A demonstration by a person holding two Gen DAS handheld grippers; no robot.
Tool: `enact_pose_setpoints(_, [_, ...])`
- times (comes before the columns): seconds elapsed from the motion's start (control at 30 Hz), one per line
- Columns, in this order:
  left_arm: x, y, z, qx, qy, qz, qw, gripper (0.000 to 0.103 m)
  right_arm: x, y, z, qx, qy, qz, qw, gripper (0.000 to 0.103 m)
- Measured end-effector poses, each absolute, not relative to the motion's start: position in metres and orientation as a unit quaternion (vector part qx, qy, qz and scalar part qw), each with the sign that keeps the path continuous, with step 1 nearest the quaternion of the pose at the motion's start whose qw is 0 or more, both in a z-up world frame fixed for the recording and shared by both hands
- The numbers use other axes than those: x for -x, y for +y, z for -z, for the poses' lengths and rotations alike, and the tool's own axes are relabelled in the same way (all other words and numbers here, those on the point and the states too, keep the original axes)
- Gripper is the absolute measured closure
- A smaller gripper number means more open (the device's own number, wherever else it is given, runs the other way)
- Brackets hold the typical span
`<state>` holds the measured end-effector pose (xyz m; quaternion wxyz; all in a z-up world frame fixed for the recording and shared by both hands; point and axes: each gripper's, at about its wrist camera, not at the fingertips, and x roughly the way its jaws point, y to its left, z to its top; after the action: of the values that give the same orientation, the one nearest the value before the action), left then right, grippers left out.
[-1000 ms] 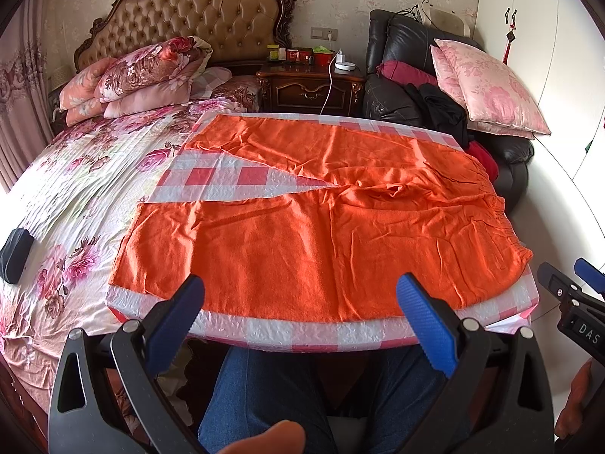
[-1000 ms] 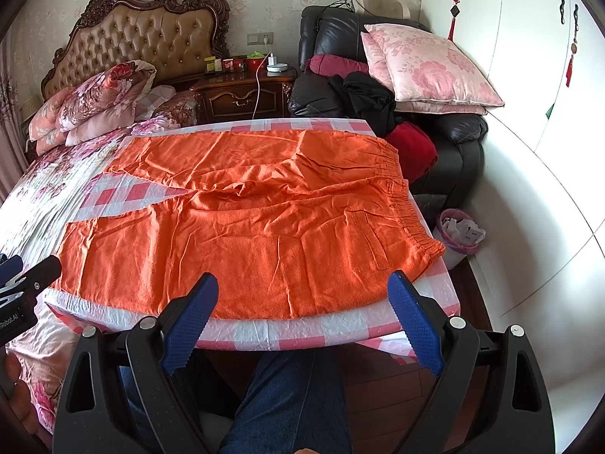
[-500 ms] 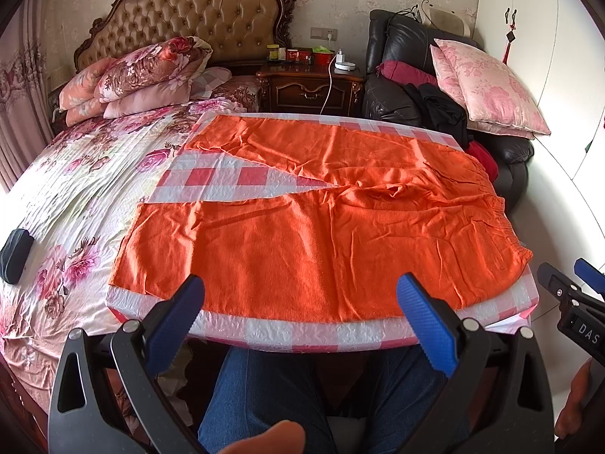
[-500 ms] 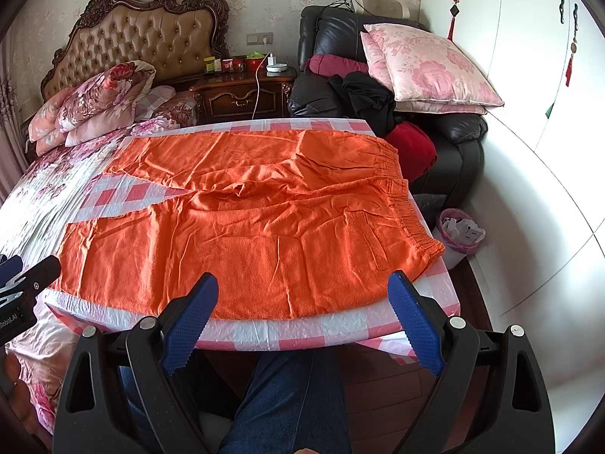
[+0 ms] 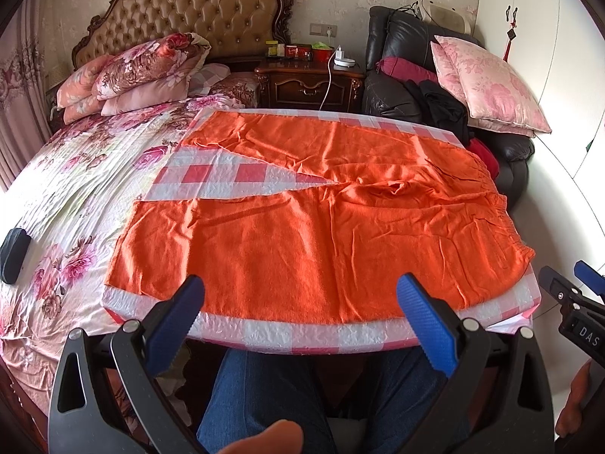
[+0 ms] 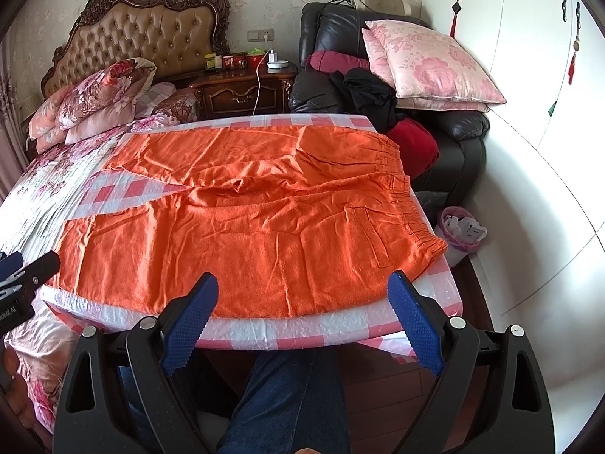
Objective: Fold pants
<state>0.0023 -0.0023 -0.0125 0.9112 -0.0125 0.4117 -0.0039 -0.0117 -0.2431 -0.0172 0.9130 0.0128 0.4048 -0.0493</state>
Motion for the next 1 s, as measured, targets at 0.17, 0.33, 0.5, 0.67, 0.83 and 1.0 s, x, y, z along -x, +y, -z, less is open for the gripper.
enact_pose_setpoints(0.17, [-0.038,0.011,0.036,0.027,0.418,0.022,0.908,0.001,-0.030,-0.278,0.046,-0.041,0.438,0.035,0.897,0.015])
enact_pose_setpoints(0.33, [-0.086,0.032,0.059,0.050,0.418,0.044,0.906,0.001,-0.125,-0.339,0.060,-0.073,0.480,0.036,0.873,0.015])
enact_pose_setpoints(0.5, [-0.119,0.052,0.081,0.058,0.455,0.057,0.887,0.002,-0.261,-0.393,0.077,-0.074,0.533,0.073,0.840,0.015])
enact_pose_setpoints(0.67, [-0.136,0.080,0.100,0.078,0.490,0.043,0.867,0.002,-0.375,-0.402,0.103,0.022,0.563,0.084,0.822,0.016])
enact_pose_setpoints(0.83, [-0.154,0.109,0.105,0.096,0.505,0.012,0.858,0.002,-0.439,-0.408,0.126,0.058,0.583,0.055,0.809,0.019])
enact_pose_setpoints(1.0, [-0.177,0.123,0.102,0.099,0.514,-0.002,0.852,0.002,-0.480,-0.413,0.150,0.060,0.603,0.041,0.794,0.021])
